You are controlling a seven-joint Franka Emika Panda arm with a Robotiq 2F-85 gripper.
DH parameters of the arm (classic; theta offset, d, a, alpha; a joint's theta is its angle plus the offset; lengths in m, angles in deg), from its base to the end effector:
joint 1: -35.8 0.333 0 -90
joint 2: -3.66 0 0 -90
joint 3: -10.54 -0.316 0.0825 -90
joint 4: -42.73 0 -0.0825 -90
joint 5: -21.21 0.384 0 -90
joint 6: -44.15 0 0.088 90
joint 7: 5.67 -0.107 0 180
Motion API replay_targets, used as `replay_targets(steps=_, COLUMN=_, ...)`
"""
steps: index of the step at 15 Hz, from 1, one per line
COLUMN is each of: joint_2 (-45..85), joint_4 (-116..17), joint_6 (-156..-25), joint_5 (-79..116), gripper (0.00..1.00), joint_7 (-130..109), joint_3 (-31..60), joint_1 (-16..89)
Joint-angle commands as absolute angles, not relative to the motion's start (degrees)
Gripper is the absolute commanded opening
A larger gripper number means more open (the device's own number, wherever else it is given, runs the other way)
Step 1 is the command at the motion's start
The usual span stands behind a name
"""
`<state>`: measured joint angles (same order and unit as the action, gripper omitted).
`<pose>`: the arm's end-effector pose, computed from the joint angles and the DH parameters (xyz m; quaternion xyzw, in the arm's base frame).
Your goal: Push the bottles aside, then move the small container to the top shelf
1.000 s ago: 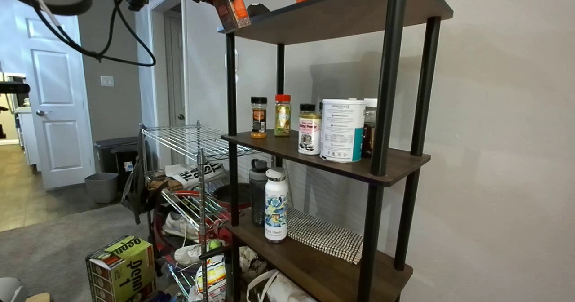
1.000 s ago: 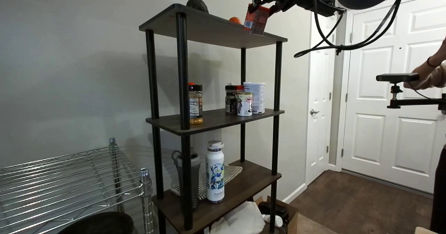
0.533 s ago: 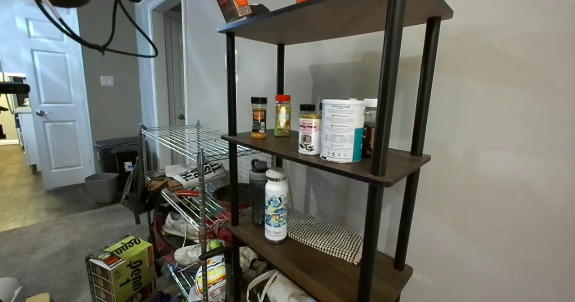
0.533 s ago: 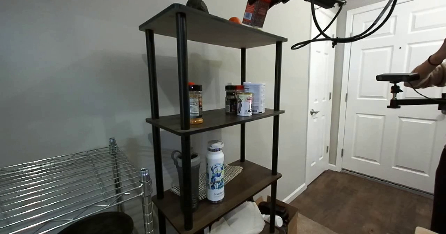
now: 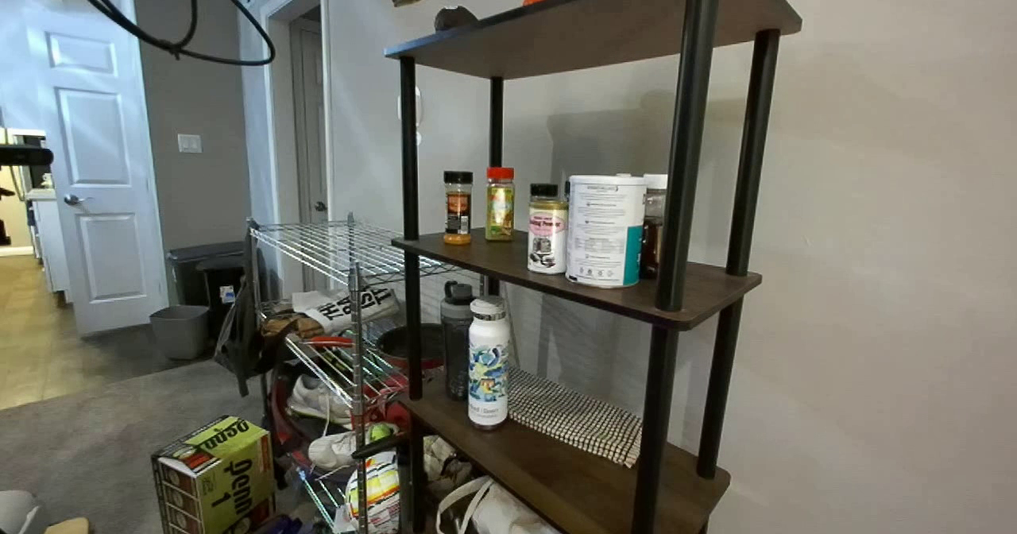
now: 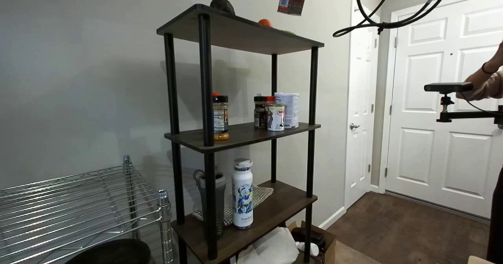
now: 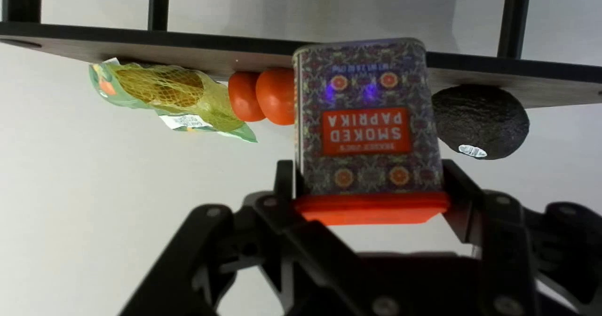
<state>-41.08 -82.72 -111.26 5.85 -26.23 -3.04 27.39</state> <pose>0.3331 0.0958 0.8015 0.7875 -0.0190 0.6123 0.0678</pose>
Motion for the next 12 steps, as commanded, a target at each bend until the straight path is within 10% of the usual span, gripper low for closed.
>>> replay_targets(steps=1, joint_2=-39.8, joint_4=-77.8, joint_6=-105.8, joint_5=6.9, gripper=0.49, joint_7=-21.9, joint_3=-3.6, joint_1=27.2)
replay_targets(steps=12, joint_2=-31.9, joint_4=-64.8, joint_6=-93.2, joint_5=5.2, gripper=0.49, joint_7=-21.9, joint_3=-7.3, joint_1=27.7)
